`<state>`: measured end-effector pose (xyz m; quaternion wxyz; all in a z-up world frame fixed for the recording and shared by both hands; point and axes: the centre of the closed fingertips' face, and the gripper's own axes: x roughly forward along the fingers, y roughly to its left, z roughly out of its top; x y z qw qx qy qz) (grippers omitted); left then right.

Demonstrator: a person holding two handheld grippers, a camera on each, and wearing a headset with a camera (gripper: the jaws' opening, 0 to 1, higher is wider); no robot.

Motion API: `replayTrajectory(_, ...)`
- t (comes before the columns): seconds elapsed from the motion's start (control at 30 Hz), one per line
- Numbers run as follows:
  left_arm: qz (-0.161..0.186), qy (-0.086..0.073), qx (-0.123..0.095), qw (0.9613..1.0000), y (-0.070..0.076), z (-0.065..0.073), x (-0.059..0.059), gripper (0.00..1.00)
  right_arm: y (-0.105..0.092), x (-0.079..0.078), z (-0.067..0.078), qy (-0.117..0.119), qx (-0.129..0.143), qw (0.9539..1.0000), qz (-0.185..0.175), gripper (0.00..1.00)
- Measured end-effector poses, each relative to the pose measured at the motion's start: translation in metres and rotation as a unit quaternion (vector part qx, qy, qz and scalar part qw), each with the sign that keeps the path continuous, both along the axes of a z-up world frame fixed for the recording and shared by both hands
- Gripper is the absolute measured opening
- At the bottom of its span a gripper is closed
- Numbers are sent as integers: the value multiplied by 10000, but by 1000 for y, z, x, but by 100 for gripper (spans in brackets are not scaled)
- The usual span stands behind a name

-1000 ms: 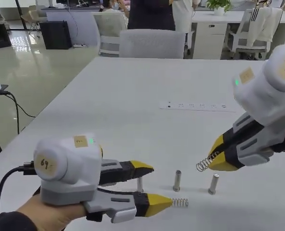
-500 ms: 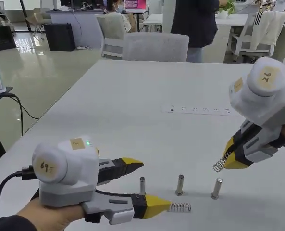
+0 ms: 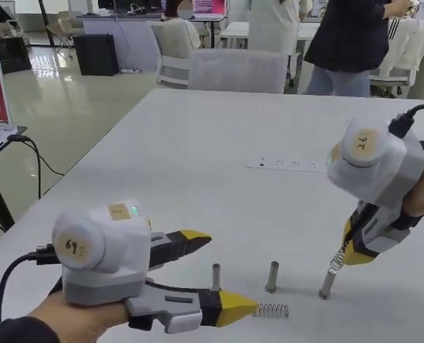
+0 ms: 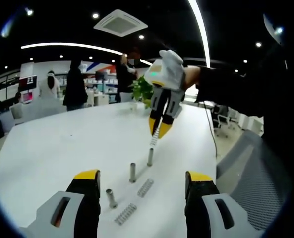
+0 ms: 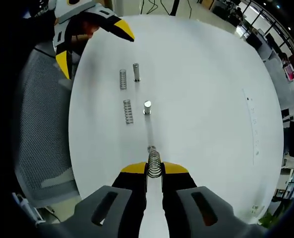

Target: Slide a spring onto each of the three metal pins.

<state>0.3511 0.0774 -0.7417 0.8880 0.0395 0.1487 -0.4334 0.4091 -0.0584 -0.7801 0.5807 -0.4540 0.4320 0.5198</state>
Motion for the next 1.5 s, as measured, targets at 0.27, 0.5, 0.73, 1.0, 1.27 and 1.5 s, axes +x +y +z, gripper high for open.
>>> replayTrajectory(0.27,17,0,2,10000,2,0,1,66,1,3,-6,109,-49,9999,-15,8)
replayTrajectory(0.5,6,11,8,10000,2,0,0,65,2,3,-14,190,-125,9997,-10,8)
replayTrajectory(0.73,2,12,21,10000,2,-1,0,65,3,2,-25,258,-223,9994,-14,8)
replayTrajectory(1.0,-10,27,40,10000,2,-2,-1,65,4,4,-37,336,-311,9989,-93,8)
replayTrajectory(1.27,-7,26,44,10000,2,-1,0,65,5,6,-49,339,-406,9986,-91,8)
replayTrajectory(1.5,-17,21,44,10000,2,-1,0,65,3,5,-58,366,-445,9983,-115,8)
